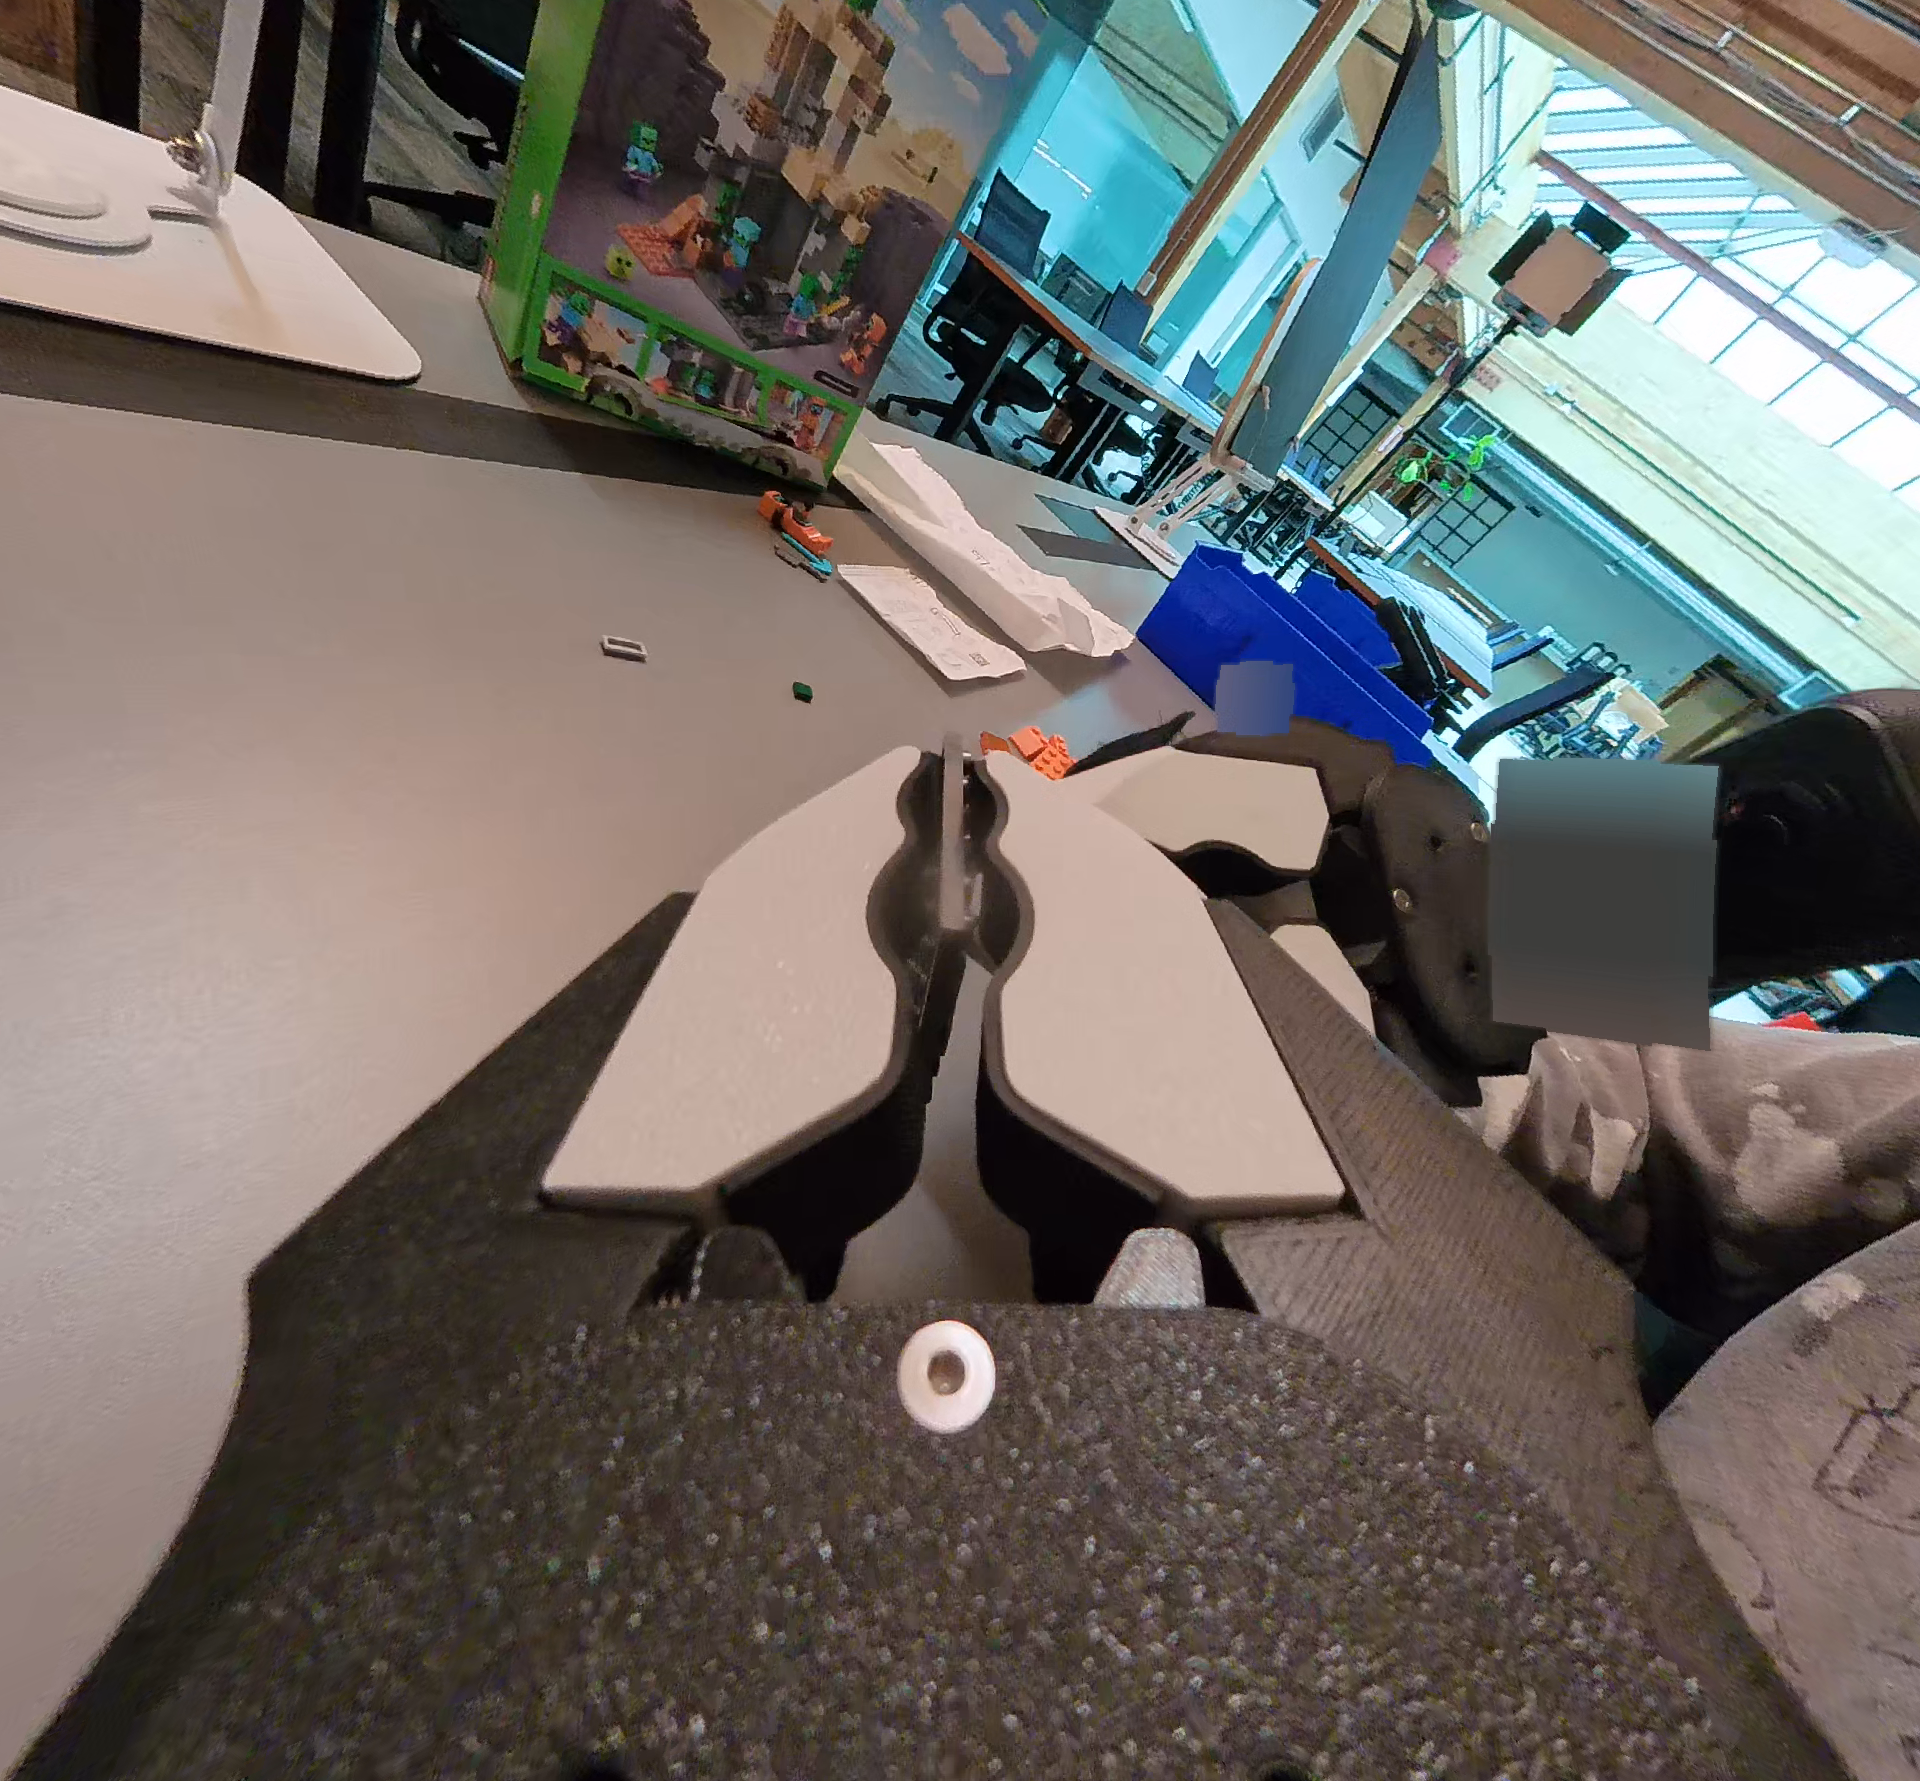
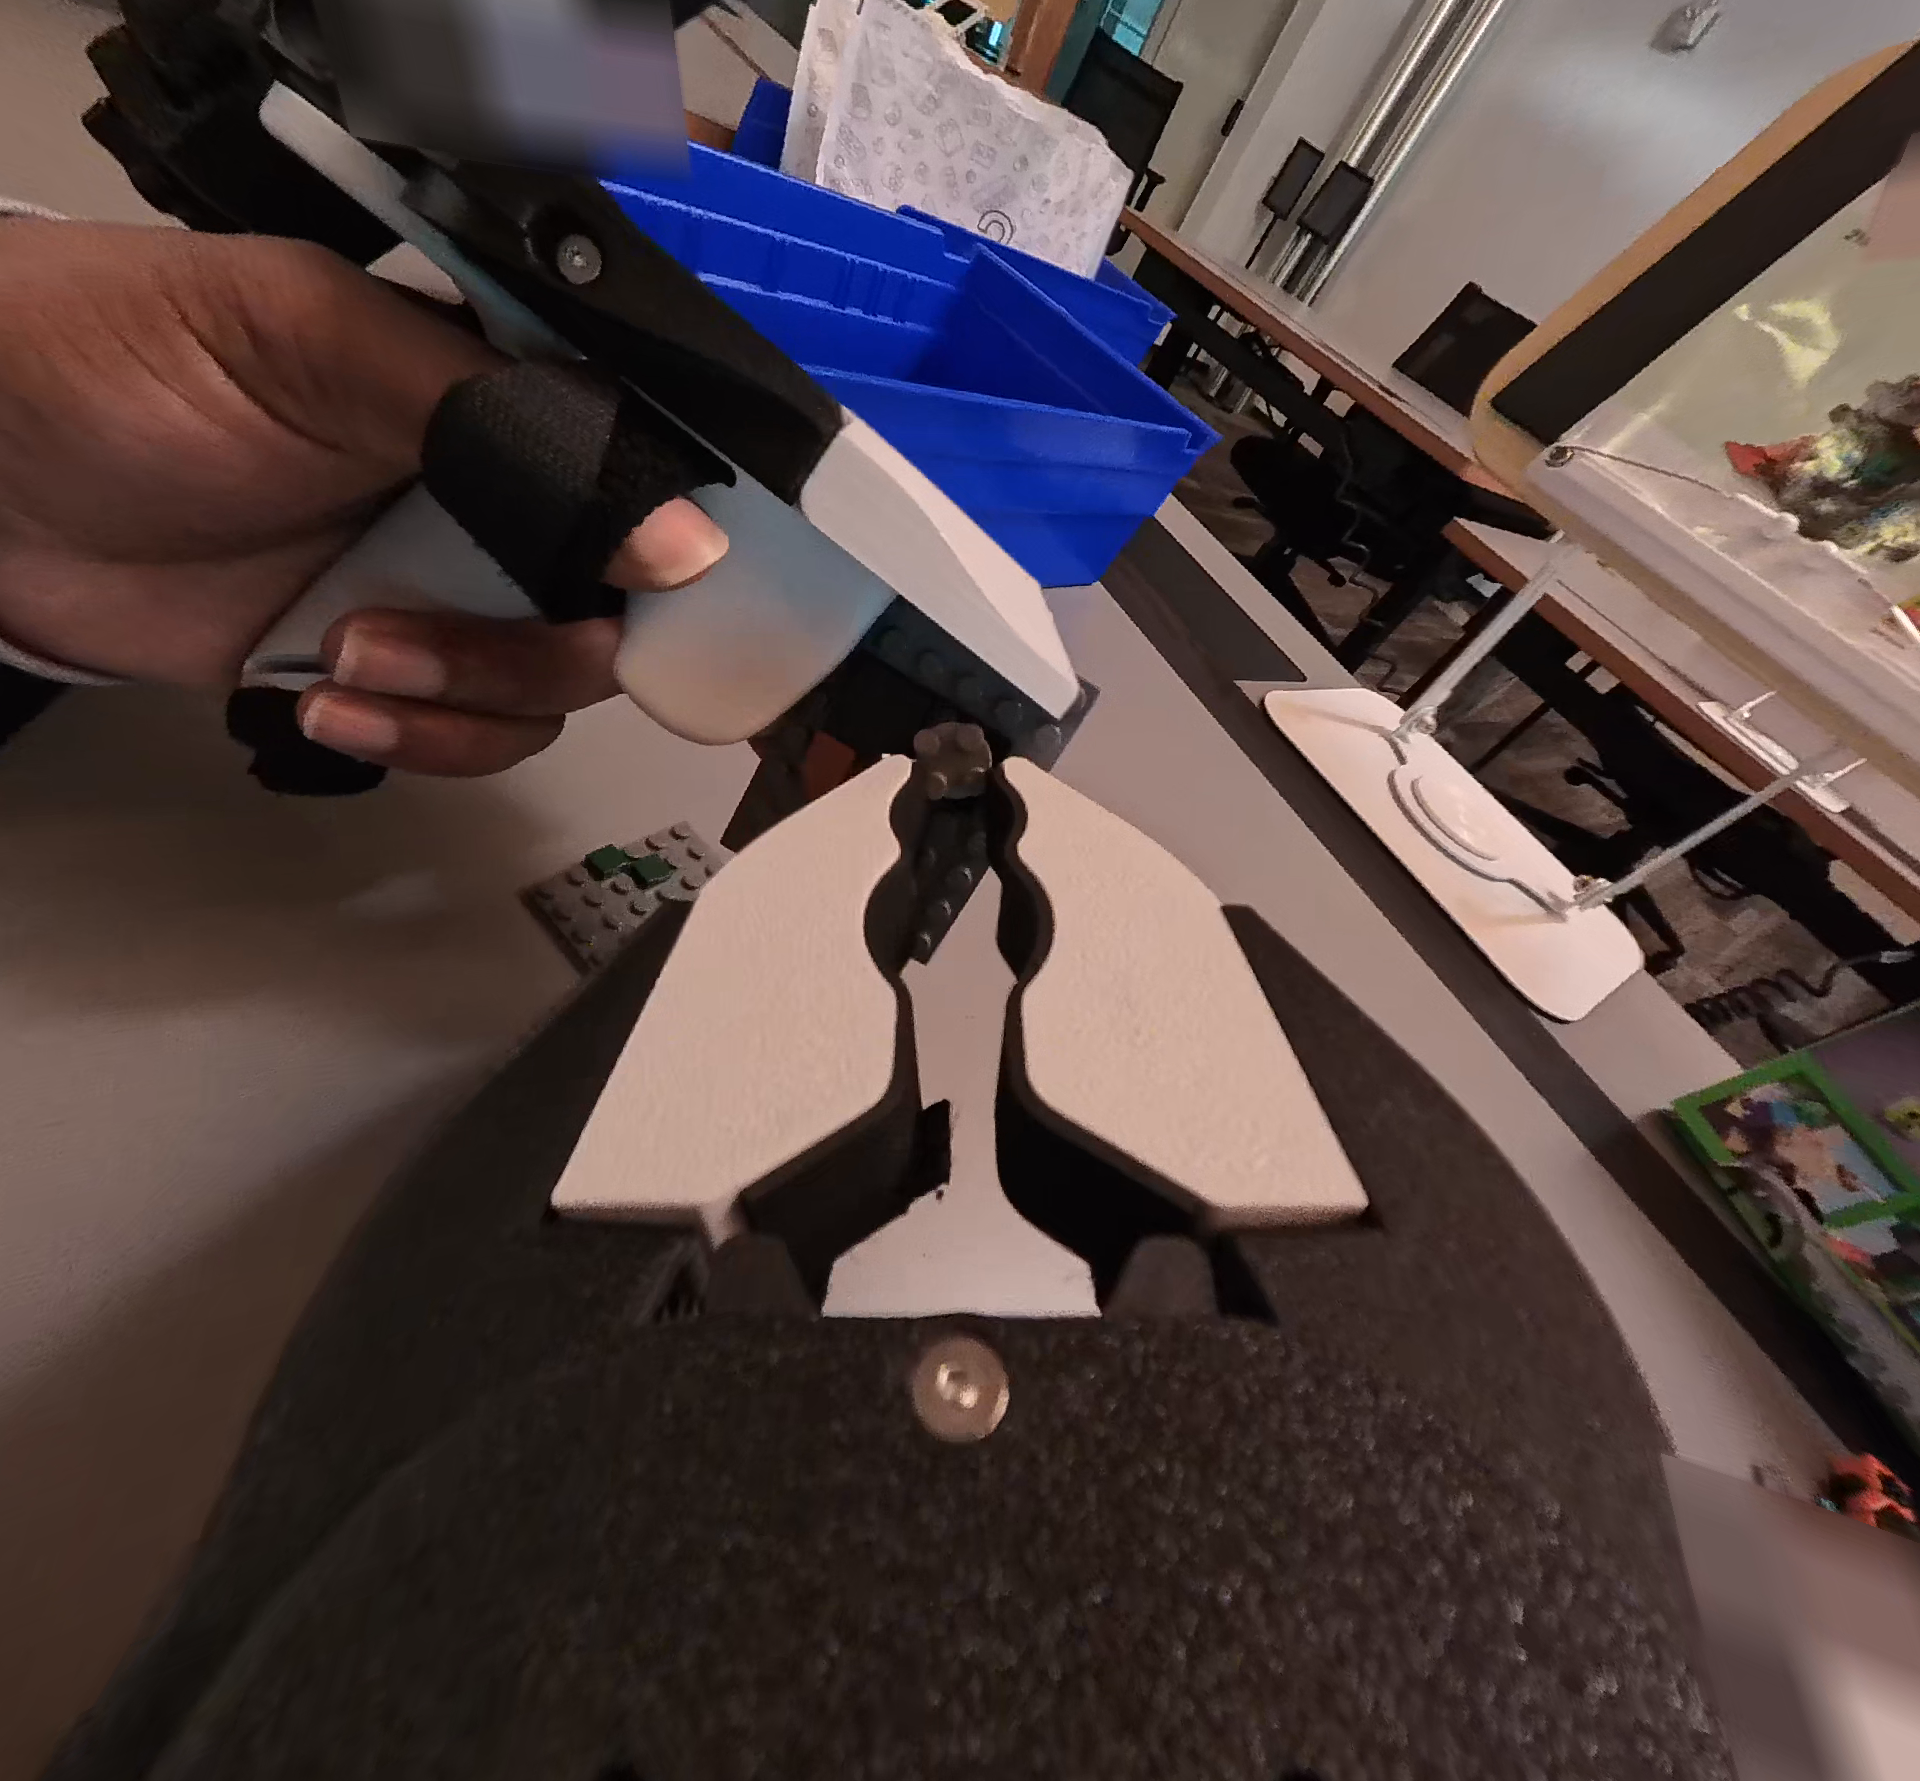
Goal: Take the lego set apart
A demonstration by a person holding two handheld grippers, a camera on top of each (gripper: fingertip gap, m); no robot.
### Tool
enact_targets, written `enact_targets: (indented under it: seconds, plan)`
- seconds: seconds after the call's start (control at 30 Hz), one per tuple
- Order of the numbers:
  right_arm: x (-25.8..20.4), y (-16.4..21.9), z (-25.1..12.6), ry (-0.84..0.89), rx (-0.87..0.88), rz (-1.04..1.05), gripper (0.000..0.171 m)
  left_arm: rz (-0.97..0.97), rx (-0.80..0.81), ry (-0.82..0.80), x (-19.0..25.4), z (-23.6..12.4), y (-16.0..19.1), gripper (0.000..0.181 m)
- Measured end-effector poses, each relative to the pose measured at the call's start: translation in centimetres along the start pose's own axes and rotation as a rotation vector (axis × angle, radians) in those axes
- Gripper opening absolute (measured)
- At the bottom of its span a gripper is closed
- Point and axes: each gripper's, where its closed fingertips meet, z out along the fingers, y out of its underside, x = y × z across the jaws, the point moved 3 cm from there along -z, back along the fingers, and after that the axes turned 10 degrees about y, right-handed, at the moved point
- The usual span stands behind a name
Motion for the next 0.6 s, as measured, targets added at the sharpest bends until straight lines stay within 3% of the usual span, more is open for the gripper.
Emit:
enact_targets:
  seconds: [0.37,0.47,0.6]
  plan:
    - [-1.0,-0.1,-0.1,0.012,0.029,-0.148,0.0,-0.022,0.018,-0.004,-0.2,0.0,-0.3,0.005]
    - [-0.3,-0.6,-0.2,0.05,0.066,-0.101,0.0,-0.021,0.03,-0.017,-0.5,-0.3,-0.5,0.005]
    - [0.1,-0.3,-0.1,0.053,0.052,-0.073,0.011,-0.018,0.037,-0.02,-0.6,-0.5,-0.7,0.005]
